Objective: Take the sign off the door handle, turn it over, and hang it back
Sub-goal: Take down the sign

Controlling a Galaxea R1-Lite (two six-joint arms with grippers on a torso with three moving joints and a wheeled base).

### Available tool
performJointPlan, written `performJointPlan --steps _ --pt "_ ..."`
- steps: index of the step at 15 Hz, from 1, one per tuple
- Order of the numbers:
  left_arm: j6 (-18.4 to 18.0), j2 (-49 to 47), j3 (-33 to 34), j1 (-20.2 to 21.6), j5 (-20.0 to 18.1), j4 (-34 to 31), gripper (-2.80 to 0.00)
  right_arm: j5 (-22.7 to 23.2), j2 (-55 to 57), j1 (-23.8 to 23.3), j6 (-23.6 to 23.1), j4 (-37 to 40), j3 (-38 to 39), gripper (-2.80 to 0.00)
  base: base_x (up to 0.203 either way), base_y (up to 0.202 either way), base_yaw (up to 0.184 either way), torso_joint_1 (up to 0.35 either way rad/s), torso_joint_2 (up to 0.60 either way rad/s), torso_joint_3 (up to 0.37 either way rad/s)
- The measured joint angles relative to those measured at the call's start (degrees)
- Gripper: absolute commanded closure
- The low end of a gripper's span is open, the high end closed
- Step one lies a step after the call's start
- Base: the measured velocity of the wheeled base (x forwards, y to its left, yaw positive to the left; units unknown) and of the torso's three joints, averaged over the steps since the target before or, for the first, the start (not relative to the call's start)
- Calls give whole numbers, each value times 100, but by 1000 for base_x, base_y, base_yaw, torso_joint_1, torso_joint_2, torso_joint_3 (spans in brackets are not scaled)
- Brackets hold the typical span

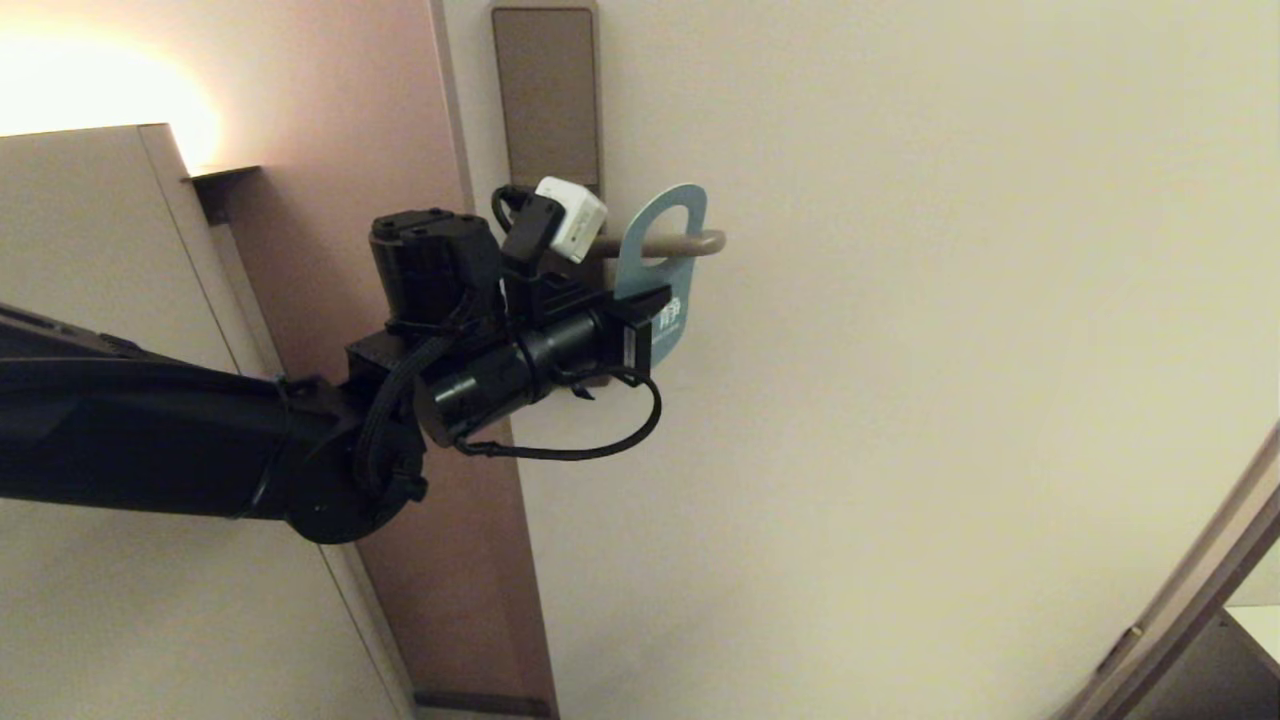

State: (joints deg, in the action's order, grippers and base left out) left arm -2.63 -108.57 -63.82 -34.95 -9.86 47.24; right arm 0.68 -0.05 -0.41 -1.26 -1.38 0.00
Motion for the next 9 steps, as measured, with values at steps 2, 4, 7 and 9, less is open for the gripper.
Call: performJointPlan --steps 2,4,7,9 --pt "2 -87 -96 -13 -4 2 0 -2 0 -2 -1 1 0 0 0 0 0 0 0 0" --pt "2 -185 -226 -44 2 0 0 -5 0 -5 0 1 0 0 0 0 0 0 0 0" --pt "10 -330 -475 -128 49 -128 0 -2 0 0 -4 0 0 0 0 0 0 0 0 0" --pt "11 -406 -583 -198 216 -208 0 -1 0 -2 1 1 0 0 0 0 0 0 0 0"
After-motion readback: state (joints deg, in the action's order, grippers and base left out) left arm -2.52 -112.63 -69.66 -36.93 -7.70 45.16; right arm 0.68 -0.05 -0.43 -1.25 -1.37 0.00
